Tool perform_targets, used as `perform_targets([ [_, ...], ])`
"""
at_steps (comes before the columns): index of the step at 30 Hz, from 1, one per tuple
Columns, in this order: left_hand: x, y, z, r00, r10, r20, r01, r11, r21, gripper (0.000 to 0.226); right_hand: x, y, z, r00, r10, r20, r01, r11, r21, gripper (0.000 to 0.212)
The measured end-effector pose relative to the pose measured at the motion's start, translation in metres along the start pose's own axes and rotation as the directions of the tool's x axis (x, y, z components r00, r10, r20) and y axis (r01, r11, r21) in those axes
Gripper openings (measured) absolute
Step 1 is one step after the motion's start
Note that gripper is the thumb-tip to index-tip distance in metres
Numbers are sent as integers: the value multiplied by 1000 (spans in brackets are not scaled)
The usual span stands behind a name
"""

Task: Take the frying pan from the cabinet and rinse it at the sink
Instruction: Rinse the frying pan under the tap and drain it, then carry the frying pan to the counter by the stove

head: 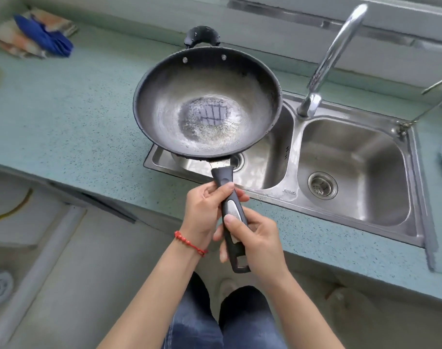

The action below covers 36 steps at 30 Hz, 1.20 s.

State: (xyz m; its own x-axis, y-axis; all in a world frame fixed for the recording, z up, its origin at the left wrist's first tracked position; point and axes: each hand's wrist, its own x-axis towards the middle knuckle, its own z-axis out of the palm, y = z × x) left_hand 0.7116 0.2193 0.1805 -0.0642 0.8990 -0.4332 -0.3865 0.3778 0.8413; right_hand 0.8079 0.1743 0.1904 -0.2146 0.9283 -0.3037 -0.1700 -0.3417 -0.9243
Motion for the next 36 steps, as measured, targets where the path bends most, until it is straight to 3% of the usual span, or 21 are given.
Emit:
perform_targets([
  [5,-22,-8,3,992,60,-112,-67,996,-52,23,-10,-1,-10,991,2,136,-3,1000,4,11],
  [12,-56,-12,-25,959,104,-264,-132,987,-92,36,-27,3,9,951,39,306,-16,997,-76,20],
  [17,-90,-8,-56,925,123,-359,-191,968,-160,26,-44,9,41,904,63,424,-1,989,-146,20],
  [22,-128,-11,-104,892,132,-432,-257,934,-247,21,-66,22,85,848,107,520,12,976,-219,28],
  [29,-197,-13,-188,826,145,-545,-348,892,-289,25,-112,54,169,771,166,614,26,956,-292,20],
  [36,-268,-12,-272,694,149,-704,-460,844,-275,23,-151,87,258,637,240,733,47,937,-347,16],
])
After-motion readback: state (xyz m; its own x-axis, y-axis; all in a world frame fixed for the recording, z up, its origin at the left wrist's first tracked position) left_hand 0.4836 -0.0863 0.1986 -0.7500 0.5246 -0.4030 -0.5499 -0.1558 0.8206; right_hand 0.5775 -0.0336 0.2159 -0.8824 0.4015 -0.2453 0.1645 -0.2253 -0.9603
